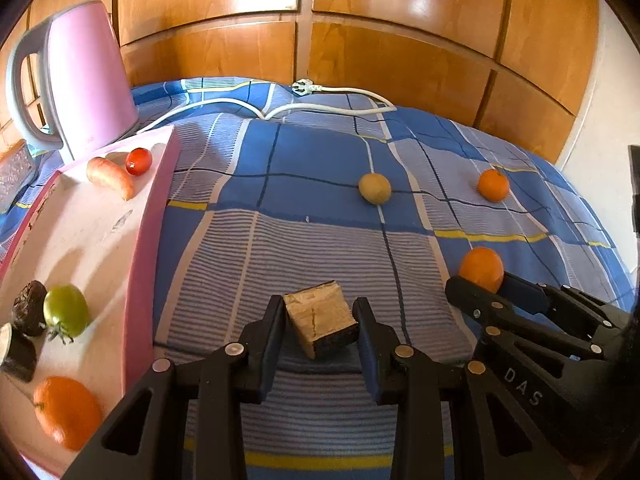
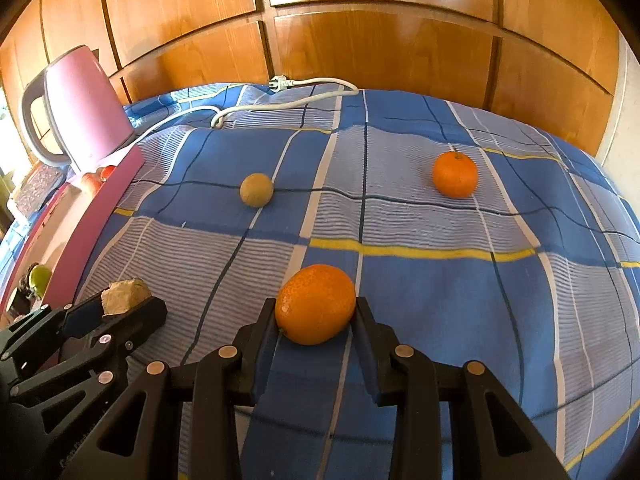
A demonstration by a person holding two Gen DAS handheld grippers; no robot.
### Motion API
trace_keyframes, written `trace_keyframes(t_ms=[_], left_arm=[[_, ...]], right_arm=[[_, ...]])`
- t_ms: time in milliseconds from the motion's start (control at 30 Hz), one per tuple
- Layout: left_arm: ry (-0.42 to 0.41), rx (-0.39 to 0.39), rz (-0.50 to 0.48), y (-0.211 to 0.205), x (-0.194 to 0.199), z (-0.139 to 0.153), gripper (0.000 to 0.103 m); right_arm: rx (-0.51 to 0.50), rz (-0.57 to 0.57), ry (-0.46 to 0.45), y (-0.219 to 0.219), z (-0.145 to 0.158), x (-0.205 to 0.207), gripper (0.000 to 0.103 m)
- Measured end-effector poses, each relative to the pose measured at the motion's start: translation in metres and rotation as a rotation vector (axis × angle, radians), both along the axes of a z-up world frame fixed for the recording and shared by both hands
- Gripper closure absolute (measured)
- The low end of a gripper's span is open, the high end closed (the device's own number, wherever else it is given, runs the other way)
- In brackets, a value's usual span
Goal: Organize fruits
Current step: 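Lift the beige cube with left tool while right tool lifts the orange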
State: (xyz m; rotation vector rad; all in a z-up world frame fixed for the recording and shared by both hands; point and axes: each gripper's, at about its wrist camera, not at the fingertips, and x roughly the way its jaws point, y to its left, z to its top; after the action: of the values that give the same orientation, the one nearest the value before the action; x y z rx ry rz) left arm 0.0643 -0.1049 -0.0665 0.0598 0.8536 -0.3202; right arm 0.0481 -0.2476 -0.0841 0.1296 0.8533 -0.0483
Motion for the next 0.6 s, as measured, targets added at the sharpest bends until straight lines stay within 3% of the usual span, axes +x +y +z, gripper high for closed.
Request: trace_keyframes(t_ms=[600], left_arm=[[0.003, -0.010, -0.070, 0.004, -0.032, 0.008, 0.069]], right_arm=[[0.010, -0.008, -0.042, 0.007, 0.000, -0.038, 0.066]])
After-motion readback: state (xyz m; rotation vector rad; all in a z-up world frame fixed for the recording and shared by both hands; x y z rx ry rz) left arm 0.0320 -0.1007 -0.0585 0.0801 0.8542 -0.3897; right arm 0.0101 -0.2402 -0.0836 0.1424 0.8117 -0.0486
